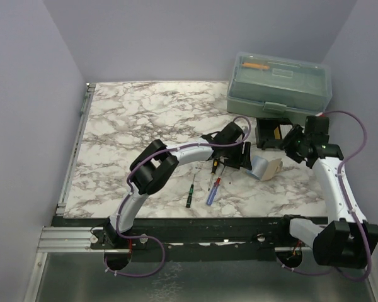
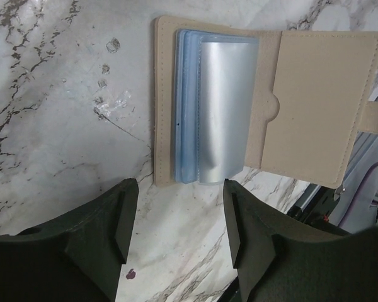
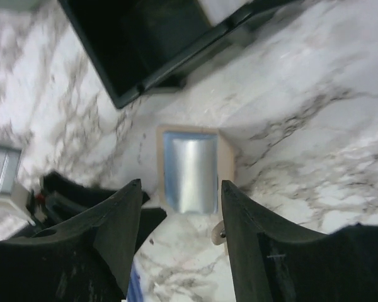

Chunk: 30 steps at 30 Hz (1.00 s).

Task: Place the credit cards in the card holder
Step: Open the card holder at the center of the board.

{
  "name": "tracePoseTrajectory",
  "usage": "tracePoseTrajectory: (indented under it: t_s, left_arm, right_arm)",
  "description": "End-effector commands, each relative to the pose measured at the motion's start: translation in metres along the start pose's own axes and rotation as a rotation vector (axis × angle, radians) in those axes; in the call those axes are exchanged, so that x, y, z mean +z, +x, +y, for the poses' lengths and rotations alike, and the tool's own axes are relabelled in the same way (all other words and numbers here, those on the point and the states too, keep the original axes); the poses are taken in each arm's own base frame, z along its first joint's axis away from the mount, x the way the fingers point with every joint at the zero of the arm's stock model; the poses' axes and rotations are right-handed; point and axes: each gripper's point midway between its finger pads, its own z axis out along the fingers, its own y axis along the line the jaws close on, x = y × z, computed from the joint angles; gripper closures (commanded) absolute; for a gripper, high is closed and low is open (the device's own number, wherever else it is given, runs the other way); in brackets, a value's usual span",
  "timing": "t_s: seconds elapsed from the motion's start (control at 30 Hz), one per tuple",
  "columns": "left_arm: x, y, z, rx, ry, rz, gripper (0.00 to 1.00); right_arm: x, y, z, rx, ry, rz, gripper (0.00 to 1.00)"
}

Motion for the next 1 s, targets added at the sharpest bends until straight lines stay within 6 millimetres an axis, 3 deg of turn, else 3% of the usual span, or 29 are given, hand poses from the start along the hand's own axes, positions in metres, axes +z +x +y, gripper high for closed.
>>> tracePoseTrajectory:
  t_s: [0.0,0.1,0.13,0.2,0.23,0.37,0.5,0.77,0.97]
  left_arm:
    - [0.004,-0.009,-0.002,0.005,0.017,-0.009,0.39]
    - [0.002,-0.012,-0.004,0.002,0.020,-0.015,0.39]
    - [0.002,-0.013,-0.004,0.000,0.023,-0.015,0.40]
    - [0.002,-0.012,-0.005,-0.006,0.031,-0.006,0.40]
    - [0.001,-0.011,-0.005,-0.012,0.033,-0.003,0.41]
    - [-0.005,-0.010,-0.002,-0.015,0.029,-0.003,0.37]
    - [-0.003,-0.009,0.000,-0.024,0.042,0.012,0.37]
    - [0.015,-0.009,0.008,-0.078,0.069,0.057,0.37]
    - [0.025,-0.002,0.007,-0.121,0.115,0.104,0.38]
  right_arm:
    - [0.010,0.047,0.031,-0.142,-0.184,0.194,0.42]
    - [0.015,0.085,0.056,-0.105,-0.367,0.392,0.46]
    - [0.019,0.097,0.056,-0.068,-0.375,0.452,0.54]
    - [0.029,0.110,0.047,0.006,-0.332,0.481,0.79]
    - [0.034,0.109,0.038,0.036,-0.270,0.451,0.82]
    - [0.054,0.098,-0.004,0.144,-0.037,0.288,0.80]
    - [0.065,0.099,-0.049,0.230,0.166,0.231,0.80]
    - [0.087,0.119,-0.077,0.273,0.222,0.260,0.83]
    - [0.095,0.135,-0.081,0.259,0.198,0.302,0.89]
